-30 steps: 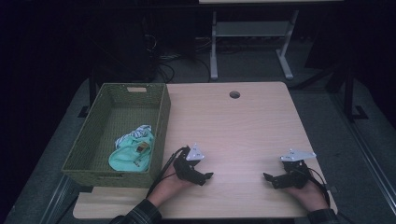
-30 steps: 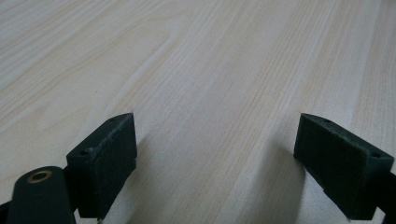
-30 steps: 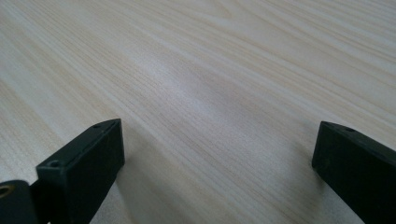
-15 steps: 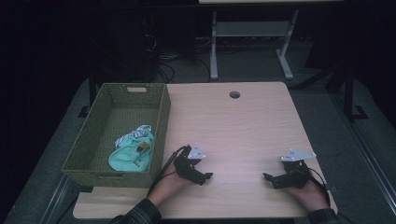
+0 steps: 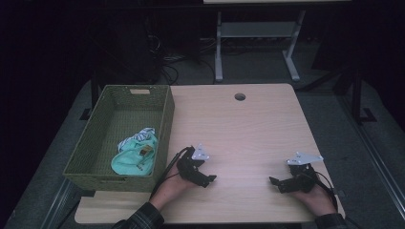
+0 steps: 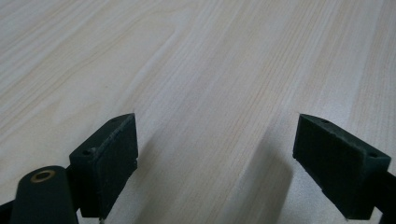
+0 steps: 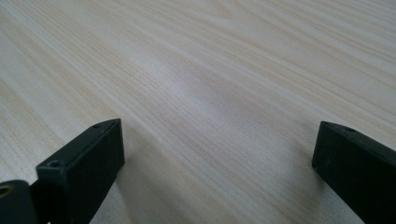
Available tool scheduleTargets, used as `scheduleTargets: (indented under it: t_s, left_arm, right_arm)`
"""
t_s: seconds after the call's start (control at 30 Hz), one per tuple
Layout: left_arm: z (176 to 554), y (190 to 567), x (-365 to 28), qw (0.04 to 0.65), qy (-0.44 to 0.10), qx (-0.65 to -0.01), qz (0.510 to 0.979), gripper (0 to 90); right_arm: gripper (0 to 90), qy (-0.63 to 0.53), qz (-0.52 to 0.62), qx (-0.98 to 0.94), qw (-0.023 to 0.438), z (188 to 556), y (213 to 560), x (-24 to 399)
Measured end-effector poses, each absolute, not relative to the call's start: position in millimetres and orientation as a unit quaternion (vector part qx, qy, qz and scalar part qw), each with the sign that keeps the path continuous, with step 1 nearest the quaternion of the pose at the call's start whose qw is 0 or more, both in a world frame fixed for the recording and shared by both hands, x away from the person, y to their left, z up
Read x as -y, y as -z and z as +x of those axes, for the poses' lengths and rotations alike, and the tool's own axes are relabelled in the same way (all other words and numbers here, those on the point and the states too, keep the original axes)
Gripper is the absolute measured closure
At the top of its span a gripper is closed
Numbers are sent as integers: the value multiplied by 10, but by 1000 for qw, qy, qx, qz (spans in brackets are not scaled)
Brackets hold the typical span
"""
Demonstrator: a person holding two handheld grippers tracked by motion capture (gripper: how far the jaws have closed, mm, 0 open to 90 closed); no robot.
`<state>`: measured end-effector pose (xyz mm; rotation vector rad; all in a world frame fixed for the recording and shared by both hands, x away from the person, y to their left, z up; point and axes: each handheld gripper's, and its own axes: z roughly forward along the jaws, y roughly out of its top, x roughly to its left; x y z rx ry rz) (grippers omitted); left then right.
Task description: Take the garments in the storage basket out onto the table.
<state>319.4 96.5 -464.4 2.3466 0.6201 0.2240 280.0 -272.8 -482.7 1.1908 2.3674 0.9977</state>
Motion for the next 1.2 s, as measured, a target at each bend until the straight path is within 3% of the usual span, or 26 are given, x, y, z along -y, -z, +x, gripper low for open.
scheduleTargets:
  t_s: [1.2]
  left_arm:
    - [3188,4432,-1021,346,-81,-242,903,142]
  right_arm:
    - [19,-347,416,-826,155,2799,4826,2728]
